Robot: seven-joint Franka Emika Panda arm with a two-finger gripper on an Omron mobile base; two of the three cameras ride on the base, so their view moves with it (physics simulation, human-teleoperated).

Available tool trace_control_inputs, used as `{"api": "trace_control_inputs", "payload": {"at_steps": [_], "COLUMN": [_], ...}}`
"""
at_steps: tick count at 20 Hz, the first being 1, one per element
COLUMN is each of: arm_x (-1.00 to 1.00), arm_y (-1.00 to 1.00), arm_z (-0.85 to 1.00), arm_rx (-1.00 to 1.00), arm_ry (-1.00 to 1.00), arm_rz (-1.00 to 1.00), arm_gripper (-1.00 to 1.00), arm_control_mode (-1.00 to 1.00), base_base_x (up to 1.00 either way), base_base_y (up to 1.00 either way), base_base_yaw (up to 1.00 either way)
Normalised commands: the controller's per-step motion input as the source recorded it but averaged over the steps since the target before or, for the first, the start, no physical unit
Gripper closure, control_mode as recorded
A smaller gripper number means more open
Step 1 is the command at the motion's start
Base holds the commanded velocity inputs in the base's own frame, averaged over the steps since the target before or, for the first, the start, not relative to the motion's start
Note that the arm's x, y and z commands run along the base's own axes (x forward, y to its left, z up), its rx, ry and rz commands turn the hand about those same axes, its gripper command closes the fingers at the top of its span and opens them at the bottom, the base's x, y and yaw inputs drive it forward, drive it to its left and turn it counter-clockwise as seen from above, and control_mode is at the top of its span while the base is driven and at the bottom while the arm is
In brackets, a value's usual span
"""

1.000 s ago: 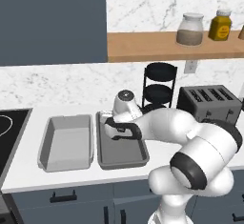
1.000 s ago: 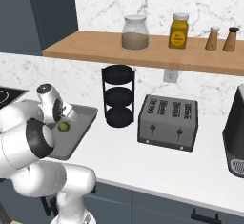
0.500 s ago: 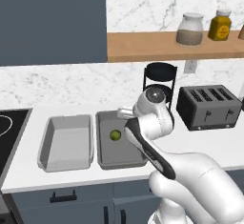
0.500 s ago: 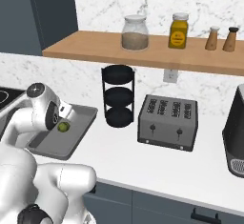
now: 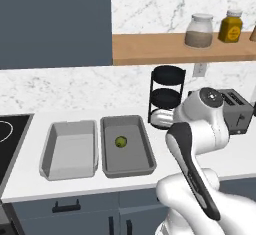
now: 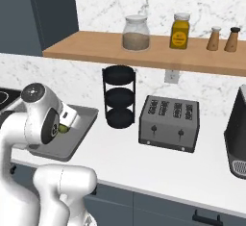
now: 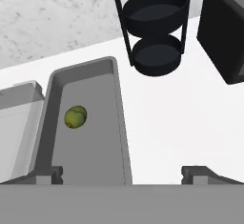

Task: Place one lime and one chicken drumstick in each tupperware on the nearby counter, to pack two identical lunches.

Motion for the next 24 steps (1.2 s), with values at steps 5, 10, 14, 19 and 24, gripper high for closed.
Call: {"api": "trace_control_inputs", "payload": {"at_steps": [5, 10, 14, 19, 24], "arm_x": [-0.98, -0.99, -0.25, 0.0, 0.0], "arm_y": [-0.24, -0.07, 0.0, 0.0, 0.0], "arm_z": [0.51, 0.14, -0.01, 0.0, 0.0], "arm_rx": [0.0, -0.03, -0.02, 0.0, 0.0], "arm_ry": [0.03, 0.12, 0.02, 0.0, 0.0], "arm_rz": [0.0, 0.0, 0.0, 0.0, 0.0], "arm_gripper": [-1.0, -1.0, -1.0, -1.0, -1.0], "arm_control_mode": [-1.0, -1.0, 1.0, 1.0, 1.0], "base_base_x": [0.0, 0.0, -0.75, -1.0, -1.0], "base_base_y": [0.0, 0.0, -0.01, -0.19, -0.75], "base_base_yaw": [0.0, 0.0, 0.0, 0.0, -0.04]}}
